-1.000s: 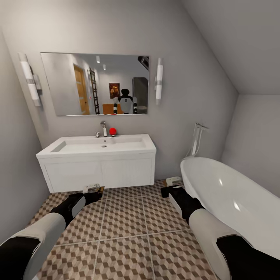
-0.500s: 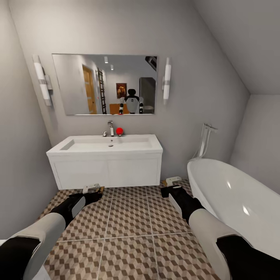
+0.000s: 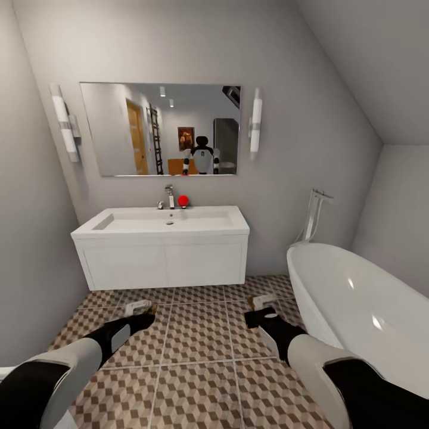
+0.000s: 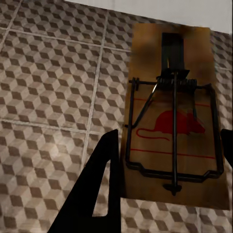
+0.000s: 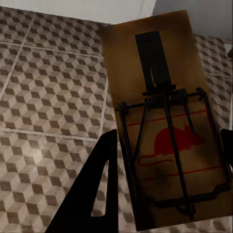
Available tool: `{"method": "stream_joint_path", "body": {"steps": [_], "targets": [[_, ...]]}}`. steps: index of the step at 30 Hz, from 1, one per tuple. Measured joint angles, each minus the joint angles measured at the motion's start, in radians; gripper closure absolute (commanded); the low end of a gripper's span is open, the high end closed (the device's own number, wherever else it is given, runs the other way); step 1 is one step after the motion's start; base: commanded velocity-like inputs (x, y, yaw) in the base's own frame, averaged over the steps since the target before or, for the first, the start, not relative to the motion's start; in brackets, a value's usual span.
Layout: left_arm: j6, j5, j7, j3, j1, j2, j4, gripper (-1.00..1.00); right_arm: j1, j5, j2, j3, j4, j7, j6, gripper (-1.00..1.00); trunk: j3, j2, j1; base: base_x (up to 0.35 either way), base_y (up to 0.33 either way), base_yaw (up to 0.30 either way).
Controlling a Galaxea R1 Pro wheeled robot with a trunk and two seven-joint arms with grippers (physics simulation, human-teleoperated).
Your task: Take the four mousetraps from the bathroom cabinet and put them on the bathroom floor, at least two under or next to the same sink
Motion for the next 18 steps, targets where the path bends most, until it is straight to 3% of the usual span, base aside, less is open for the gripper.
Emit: {"method": "stream_joint_path", "body": {"steps": [8,18], "targets": [[0.03,-0.006,-0.031,-0.002,0.002,-0.031,0.02,1.0,0.0,-0.019,0.0,-0.003,0.072,-0.003,-0.033,1.0,0.0,0.0,0.0,0.0,0.0,0.0],[0.03,-0.066,-0.029,-0.003,0.024,-0.045,0.021,1.0,0.028,-0.025,-0.001,-0.003,0.085,-0.014,-0.046,1.0,0.0,0.0,0.0,0.0,0.0,0.0]]}}
